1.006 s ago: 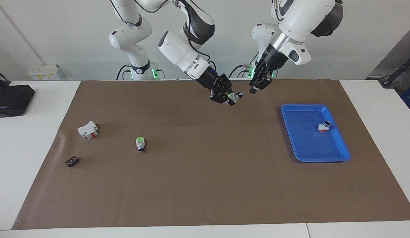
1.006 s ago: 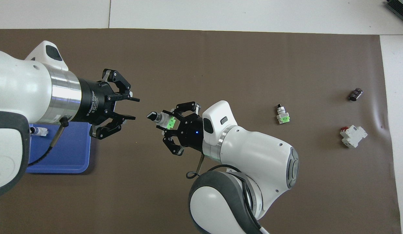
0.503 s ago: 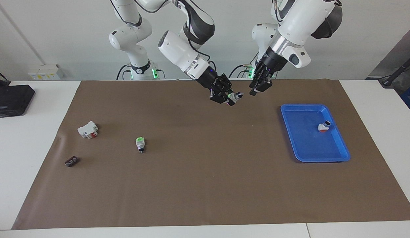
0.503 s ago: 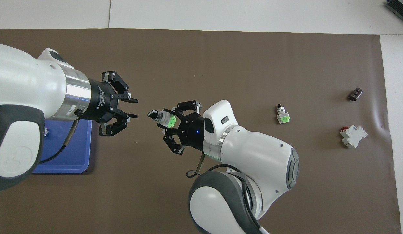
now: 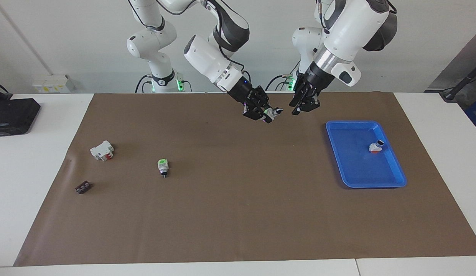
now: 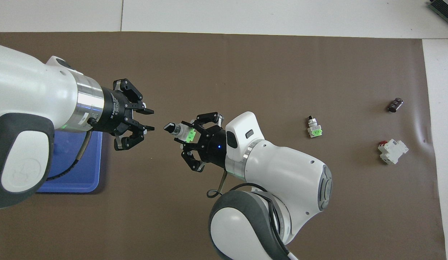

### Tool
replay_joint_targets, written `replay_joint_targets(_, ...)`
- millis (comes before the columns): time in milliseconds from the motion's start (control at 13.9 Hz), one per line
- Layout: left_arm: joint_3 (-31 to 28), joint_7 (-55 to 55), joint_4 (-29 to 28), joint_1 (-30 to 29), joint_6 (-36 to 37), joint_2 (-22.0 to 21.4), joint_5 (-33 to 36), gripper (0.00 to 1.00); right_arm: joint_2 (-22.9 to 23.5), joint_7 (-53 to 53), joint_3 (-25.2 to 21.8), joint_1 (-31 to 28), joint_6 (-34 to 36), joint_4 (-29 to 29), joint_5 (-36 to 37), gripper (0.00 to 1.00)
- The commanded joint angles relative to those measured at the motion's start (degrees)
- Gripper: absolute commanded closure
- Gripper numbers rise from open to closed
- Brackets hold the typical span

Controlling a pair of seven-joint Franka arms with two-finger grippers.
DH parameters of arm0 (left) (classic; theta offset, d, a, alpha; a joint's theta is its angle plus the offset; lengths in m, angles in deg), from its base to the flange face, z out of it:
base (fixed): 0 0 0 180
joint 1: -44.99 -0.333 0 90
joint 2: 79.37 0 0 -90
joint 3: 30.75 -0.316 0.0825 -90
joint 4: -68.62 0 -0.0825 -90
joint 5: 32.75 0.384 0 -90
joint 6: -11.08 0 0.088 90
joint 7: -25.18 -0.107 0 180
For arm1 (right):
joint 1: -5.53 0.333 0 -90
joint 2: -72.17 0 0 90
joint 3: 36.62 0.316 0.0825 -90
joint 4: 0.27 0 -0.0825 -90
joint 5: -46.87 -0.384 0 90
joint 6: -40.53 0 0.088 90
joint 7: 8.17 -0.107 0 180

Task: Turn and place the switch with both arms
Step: 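Close the left gripper on the switch held by the right gripper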

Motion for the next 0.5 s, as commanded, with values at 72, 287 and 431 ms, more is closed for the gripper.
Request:
replay_joint_targets(72,-0.79,1.47,2.93,-0.15,6.08,1.34,-0.75,0.63,0.32,-0.76,-0.03,0.33,-1.13,-0.28,-1.13,1.0)
replay_joint_targets(287,-0.88,1.82,6.33,-2.34,14.42,1.87,-0.58,0.62,0.32,-0.76,-0.03,0.33,-1.13,-0.19,-1.13,1.0)
replay_joint_targets(431,-0.97,5.75,7.14,-2.44,17.95,2.31,-0.4,0.58,0.32,-0.76,-0.03,0.33,-1.13,-0.19,-1.13,1.0)
